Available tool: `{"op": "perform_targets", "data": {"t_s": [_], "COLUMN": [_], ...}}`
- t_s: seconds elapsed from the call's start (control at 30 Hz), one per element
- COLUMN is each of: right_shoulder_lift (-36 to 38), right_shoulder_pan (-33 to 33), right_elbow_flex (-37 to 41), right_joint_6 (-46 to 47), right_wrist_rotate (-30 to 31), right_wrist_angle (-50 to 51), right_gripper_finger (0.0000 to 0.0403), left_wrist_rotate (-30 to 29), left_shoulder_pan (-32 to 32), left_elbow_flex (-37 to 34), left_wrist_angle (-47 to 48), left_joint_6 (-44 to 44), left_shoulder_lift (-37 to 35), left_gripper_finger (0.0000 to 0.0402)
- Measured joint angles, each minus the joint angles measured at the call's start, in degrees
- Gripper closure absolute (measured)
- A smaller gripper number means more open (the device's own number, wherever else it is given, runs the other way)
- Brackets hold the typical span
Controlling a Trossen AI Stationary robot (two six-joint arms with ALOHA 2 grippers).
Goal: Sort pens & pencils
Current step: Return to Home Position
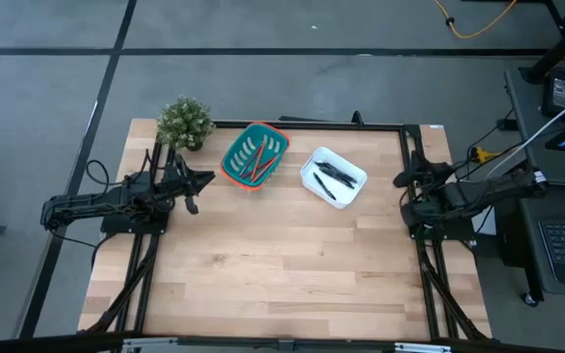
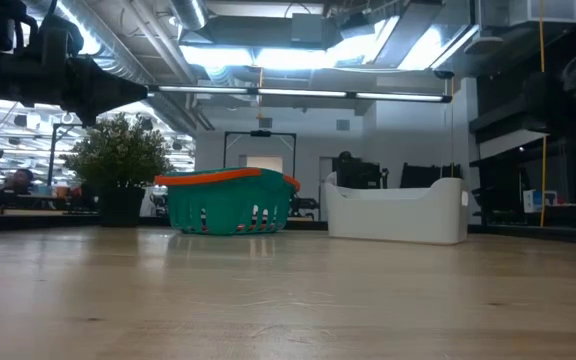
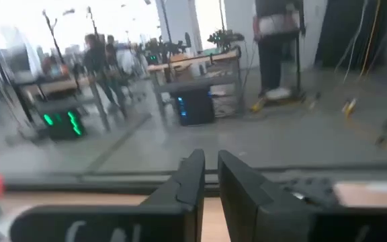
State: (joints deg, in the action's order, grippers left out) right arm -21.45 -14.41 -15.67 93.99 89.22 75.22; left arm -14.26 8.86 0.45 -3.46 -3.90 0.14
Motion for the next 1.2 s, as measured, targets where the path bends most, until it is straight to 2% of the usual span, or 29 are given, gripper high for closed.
{"op": "perform_targets", "data": {"t_s": [0.27,0.63,0.73,0.87,1.0,1.2], "right_shoulder_lift": [-14.70,-16.02,-13.33,-5.70,0.03,10.93], "right_shoulder_pan": [0.00,-0.05,-0.09,1.18,4.46,6.70], "right_elbow_flex": [-0.10,-0.10,-0.10,-0.10,-0.25,-0.21], "right_joint_6": [-0.01,0.01,0.01,0.03,-0.27,-0.08], "right_wrist_rotate": [0.00,-0.35,-0.38,-0.40,-0.32,-0.53], "right_wrist_angle": [2.19,1.13,1.05,1.14,8.33,8.26], "right_gripper_finger": [0.0357,0.0357,0.0357,0.0357,0.0357,0.0358], "left_wrist_rotate": [0.00,0.00,0.00,0.00,0.00,0.00], "left_shoulder_pan": [0.00,0.00,0.00,0.00,0.00,0.00], "left_elbow_flex": [0.00,0.00,0.00,0.00,0.00,0.00], "left_wrist_angle": [0.02,0.02,0.02,0.04,0.01,0.02], "left_joint_6": [0.01,0.00,0.00,0.00,0.00,0.00], "left_shoulder_lift": [0.00,0.00,0.00,0.00,0.00,0.04], "left_gripper_finger": [0.0360,0.0360,0.0360,0.0360,0.0360,0.0360]}}
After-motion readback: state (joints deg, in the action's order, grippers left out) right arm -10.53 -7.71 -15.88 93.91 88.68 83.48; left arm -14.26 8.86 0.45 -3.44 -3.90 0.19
